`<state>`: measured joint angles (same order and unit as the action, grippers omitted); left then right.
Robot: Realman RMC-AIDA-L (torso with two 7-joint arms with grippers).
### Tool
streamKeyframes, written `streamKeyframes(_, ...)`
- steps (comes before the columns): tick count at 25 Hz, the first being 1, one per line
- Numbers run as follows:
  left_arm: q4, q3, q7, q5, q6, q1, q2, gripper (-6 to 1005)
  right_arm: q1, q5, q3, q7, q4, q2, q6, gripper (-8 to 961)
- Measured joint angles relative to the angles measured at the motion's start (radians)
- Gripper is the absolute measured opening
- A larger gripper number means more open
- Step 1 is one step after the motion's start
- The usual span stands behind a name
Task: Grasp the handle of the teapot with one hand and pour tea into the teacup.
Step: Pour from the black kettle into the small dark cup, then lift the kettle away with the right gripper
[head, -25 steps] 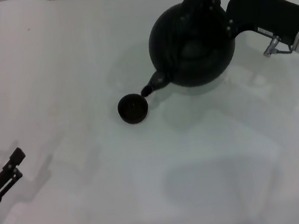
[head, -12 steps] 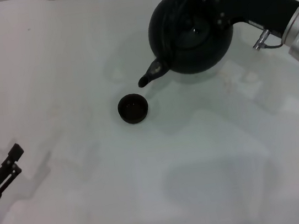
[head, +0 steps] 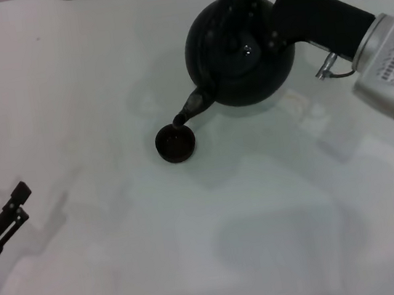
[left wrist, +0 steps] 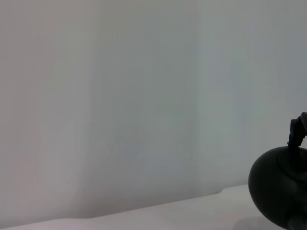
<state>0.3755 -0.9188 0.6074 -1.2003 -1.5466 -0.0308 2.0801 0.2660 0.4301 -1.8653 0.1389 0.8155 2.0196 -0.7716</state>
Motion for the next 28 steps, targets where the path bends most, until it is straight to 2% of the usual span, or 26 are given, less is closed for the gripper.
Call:
streamKeyframes(8, -0.003, 0.0, 0.0, 0.003, 0.009, 0.008, -0.002, 861, -0.019, -0.069, -0.058, -0.114, 0.059, 0.0, 0.073, 109)
streamKeyframes(28, -0.003, 0.0, 0.0, 0.013, 0.034, 0.029, -0.002, 861, -0.058, -0.101, -0.094, -0.237, 0.103, 0.002, 0.091, 107)
